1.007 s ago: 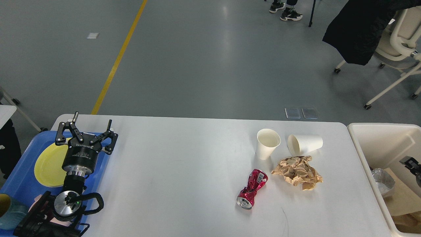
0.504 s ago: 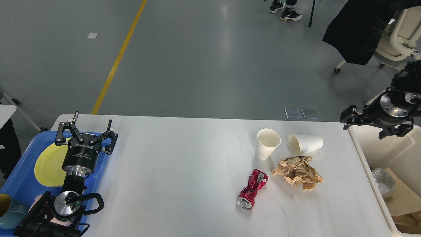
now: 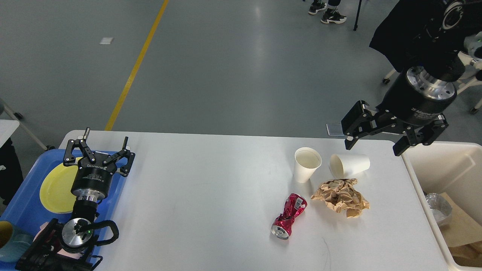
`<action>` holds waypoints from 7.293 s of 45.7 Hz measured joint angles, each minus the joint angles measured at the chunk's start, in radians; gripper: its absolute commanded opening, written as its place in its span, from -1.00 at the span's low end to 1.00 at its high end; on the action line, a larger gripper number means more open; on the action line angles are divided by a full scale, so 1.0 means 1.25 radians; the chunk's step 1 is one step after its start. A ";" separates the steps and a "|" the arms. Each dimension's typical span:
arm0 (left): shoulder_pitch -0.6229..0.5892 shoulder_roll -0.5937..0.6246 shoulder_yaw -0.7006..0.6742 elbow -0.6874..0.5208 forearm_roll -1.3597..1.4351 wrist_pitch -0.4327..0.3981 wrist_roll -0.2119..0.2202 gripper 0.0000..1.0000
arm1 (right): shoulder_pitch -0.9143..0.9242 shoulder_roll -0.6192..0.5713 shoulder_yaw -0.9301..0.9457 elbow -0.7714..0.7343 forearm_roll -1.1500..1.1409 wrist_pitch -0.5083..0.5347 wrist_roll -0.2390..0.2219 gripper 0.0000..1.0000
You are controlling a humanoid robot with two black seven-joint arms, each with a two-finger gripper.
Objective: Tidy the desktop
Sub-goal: 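Move the right gripper down to the crumpled brown paper by the cups, then grasp the crumpled brown paper with the right gripper and lift, then carry the brown paper to the white bin and release it, then raise the right gripper out of the bin toward the cups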
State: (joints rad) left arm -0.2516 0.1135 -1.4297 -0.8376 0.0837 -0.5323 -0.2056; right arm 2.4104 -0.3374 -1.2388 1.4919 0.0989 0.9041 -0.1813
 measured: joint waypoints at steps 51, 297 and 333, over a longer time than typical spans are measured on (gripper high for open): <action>0.000 0.000 0.000 0.000 0.000 0.000 0.000 0.93 | -0.615 -0.012 0.084 -0.335 0.376 -0.316 -0.012 1.00; 0.000 0.000 0.000 0.000 -0.001 0.000 0.000 0.93 | -1.494 -0.022 0.260 -1.176 0.150 -0.686 0.017 1.00; 0.000 0.000 0.000 0.000 0.000 0.000 0.000 0.93 | -1.036 -0.172 0.224 -0.825 -0.146 -0.396 -0.017 1.00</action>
State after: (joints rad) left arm -0.2516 0.1135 -1.4297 -0.8376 0.0834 -0.5323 -0.2056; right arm 1.1150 -0.5521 -0.9593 0.4604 -0.0837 0.4087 -0.2026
